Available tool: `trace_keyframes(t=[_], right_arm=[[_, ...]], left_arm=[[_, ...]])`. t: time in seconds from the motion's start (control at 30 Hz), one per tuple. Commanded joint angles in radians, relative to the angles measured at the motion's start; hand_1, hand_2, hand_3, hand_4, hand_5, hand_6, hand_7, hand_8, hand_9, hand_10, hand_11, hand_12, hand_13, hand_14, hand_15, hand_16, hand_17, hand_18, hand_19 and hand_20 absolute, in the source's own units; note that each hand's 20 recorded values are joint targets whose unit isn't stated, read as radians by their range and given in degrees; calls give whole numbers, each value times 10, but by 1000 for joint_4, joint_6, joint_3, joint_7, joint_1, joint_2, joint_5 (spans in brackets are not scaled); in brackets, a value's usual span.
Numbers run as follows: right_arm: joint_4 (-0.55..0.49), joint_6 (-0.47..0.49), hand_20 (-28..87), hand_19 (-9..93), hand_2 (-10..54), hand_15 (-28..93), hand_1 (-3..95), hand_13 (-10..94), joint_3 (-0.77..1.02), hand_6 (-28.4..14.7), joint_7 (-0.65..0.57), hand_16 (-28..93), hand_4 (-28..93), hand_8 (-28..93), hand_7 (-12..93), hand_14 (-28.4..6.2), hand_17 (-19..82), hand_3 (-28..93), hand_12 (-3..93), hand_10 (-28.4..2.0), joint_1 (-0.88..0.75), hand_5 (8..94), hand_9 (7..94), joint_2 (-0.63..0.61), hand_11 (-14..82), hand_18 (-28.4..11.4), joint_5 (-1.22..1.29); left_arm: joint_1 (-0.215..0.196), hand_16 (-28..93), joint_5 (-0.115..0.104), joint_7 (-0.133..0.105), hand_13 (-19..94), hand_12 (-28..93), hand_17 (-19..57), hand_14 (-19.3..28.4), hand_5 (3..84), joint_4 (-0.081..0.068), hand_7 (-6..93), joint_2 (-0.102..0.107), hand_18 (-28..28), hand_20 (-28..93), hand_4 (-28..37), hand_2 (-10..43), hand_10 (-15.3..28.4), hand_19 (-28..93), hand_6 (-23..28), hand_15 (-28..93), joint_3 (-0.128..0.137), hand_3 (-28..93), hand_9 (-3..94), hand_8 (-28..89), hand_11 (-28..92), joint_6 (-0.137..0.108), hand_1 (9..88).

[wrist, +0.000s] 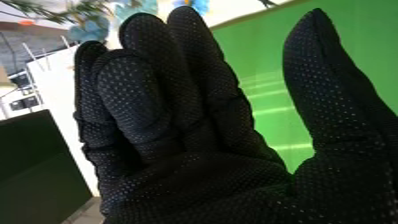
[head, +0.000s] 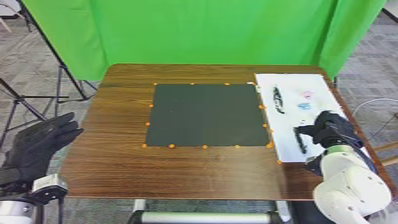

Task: Arrange flowers

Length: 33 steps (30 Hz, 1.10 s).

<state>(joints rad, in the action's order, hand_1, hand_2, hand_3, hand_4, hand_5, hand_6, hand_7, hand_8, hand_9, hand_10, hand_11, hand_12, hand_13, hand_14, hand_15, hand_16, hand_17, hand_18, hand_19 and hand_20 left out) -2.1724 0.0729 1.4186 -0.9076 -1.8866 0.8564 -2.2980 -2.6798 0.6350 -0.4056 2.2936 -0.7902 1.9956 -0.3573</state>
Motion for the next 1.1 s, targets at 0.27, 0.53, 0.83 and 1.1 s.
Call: trace_keyframes(t=[0.27,0.53,0.83,1.1], right_arm=[[58,75,21,907,-3,760,285,608,-56,-123,-33,210,-205,-88,268,-208,311,731,234,-248,27,676,671,15,440,-284,-46],[78,116,7,912,-6,759,291,609,-62,-122,-41,208,-206,-86,270,-208,311,732,234,-249,14,683,673,21,438,-284,-72],[82,127,-7,916,-17,758,309,610,-80,-121,-46,207,-207,-86,270,-207,312,748,233,-248,9,686,674,35,437,-284,-71],[107,167,-15,918,-21,757,316,610,-128,-120,-45,206,-210,-86,272,-207,312,749,233,-247,47,687,675,35,436,-284,-93]], left_arm=[[9,-111,6,13,264,86,-100,274,448,-2,135,-1,212,107,-153,54,217,563,135,539,-8,816,371,-84,345,15,269],[12,-111,18,36,264,85,-100,274,448,1,135,-15,212,108,-152,54,217,562,135,539,-1,817,371,-84,345,27,269],[20,-111,23,59,264,85,-100,274,449,1,136,-23,211,108,-151,56,218,562,136,539,-1,816,371,-85,344,36,270],[28,-111,29,71,264,86,-101,275,449,3,135,-31,212,108,-151,57,217,563,136,539,-1,815,372,-85,345,38,272]])
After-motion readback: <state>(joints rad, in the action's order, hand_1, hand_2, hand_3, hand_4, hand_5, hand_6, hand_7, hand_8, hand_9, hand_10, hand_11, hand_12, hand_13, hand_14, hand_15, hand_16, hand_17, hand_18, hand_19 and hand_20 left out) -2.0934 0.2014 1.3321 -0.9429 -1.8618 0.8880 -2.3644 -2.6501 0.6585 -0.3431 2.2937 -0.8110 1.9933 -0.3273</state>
